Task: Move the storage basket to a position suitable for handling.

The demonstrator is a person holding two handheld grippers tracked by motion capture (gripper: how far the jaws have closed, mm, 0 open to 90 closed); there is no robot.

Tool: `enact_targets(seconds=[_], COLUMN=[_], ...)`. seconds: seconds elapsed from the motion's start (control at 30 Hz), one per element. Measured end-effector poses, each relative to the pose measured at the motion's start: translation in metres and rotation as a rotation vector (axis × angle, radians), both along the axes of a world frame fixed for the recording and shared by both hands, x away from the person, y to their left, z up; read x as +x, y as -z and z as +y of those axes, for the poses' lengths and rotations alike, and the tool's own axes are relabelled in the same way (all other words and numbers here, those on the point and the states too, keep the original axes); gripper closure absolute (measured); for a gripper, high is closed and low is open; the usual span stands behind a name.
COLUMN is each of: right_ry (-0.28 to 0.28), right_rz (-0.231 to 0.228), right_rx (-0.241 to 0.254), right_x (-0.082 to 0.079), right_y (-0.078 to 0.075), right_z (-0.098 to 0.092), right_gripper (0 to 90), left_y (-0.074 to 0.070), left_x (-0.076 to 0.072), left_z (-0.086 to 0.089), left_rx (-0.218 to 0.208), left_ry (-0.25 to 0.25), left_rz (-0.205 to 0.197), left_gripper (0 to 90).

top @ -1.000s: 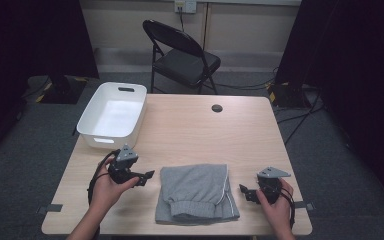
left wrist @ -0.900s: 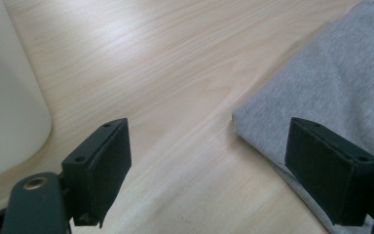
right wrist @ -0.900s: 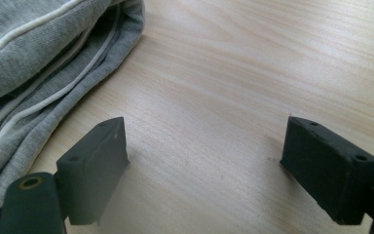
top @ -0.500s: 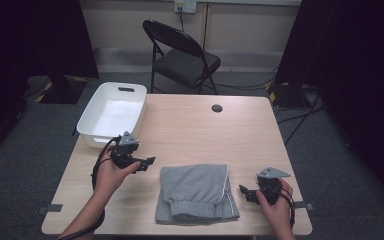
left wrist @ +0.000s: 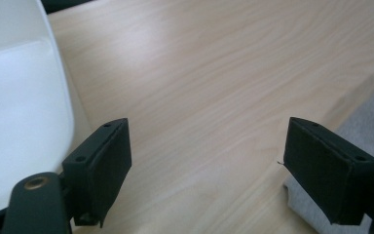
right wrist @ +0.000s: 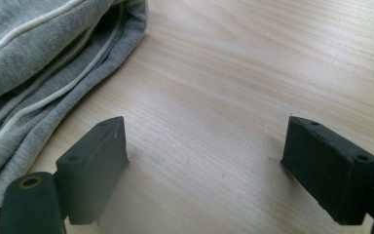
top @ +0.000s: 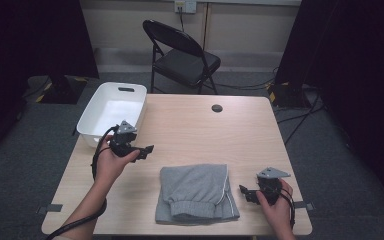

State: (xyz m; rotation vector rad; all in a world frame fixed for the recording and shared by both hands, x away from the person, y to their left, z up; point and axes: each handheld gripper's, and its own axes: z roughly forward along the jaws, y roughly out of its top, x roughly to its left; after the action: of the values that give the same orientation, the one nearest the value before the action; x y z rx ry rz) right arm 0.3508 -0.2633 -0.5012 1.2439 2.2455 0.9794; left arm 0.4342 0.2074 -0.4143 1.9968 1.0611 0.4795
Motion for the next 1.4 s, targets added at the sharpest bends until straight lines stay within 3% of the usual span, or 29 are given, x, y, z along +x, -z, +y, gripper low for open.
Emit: enact_targets(seconds=[0.4,0.63,0.83,1.0,1.1,1.17,1.27,1.4], right_ry=[0.0,0.0,0.0,-0.002,-0.005,-0.005,-0.006,-0.006], right_rz=[0.0,0.0,0.0,0.0,0.0,0.0,0.0,0.0], right_rx=[0.0,0.0,0.0,0.0,0.0,0.0,0.0,0.0], right_x=[0.0,0.0,0.0,0.0,0.0,0.0,0.0,0.001], right_y=[0.0,0.0,0.0,0.0,0.0,0.0,0.0,0.0], right_z=[0.0,0.0,0.0,0.0,0.0,0.0,0.0,0.0], right_gripper=[15.5,15.6,15.6,15.5,15.5,15.5,15.5,15.6], left_y=[-0.01,0.005,0.02,0.024,0.025,0.027,0.027,0.029], left_x=[0.01,0.024,0.033,0.038,0.039,0.04,0.041,0.042], left_z=[0.015,0.018,0.016,0.013,0.011,0.01,0.011,0.014], left_rx=[0.011,0.001,-0.006,-0.023,-0.004,0.04,0.031,0.039], left_ry=[-0.045,-0.092,-0.116,-0.143,-0.149,-0.163,-0.179,-0.179], left_rz=[-0.029,-0.022,0.004,-0.001,-0.009,-0.013,-0.016,-0.001], left_gripper=[18.2,20.5,27.4,34.2,34.9,39.3,49.2,54.9])
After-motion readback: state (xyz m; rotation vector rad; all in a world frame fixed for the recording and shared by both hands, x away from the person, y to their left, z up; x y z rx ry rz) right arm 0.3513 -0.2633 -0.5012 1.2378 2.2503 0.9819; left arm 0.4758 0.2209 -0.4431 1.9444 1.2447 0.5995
